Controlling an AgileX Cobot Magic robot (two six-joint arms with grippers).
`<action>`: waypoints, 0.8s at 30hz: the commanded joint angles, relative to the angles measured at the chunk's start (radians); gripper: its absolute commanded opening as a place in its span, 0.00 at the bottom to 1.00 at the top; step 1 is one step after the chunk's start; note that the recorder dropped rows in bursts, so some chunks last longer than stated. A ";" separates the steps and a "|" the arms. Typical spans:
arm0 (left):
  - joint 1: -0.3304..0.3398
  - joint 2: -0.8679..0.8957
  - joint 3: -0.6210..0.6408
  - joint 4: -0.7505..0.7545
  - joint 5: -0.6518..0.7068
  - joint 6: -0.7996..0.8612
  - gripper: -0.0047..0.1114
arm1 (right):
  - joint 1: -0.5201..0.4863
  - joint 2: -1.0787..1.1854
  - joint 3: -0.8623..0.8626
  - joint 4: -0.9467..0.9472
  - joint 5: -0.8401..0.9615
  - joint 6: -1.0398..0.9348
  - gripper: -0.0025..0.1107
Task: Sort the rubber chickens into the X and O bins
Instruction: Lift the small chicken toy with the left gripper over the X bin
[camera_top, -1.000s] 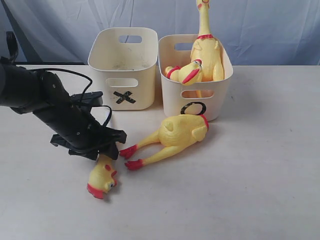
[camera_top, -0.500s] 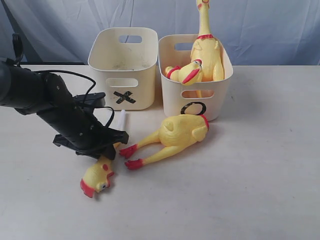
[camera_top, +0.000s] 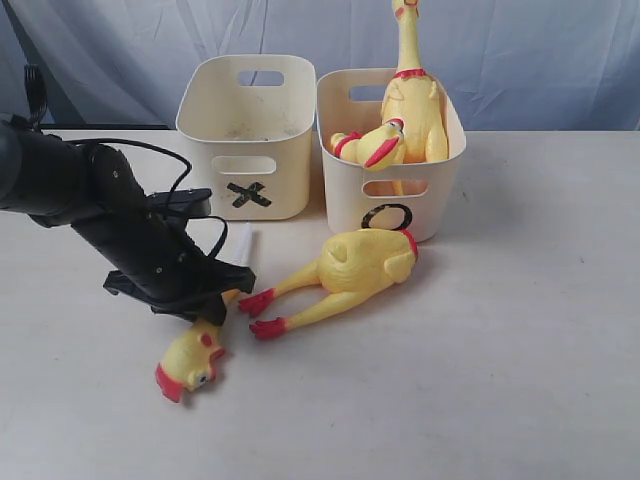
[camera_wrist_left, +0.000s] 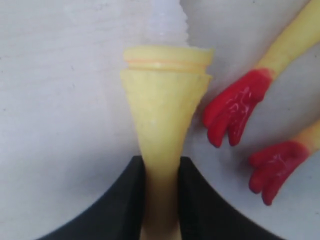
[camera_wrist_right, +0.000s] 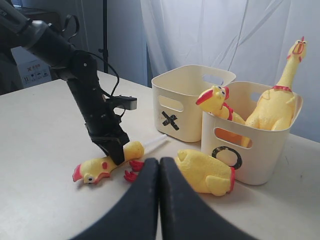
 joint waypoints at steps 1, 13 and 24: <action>-0.004 -0.010 0.000 0.051 0.120 -0.004 0.04 | -0.002 -0.005 0.002 0.004 -0.001 -0.010 0.02; -0.004 -0.300 0.000 0.223 0.290 -0.039 0.04 | -0.002 -0.005 0.002 0.004 0.001 -0.010 0.02; -0.004 -0.463 -0.061 0.228 0.110 -0.039 0.04 | -0.002 -0.005 0.002 0.004 -0.001 -0.010 0.02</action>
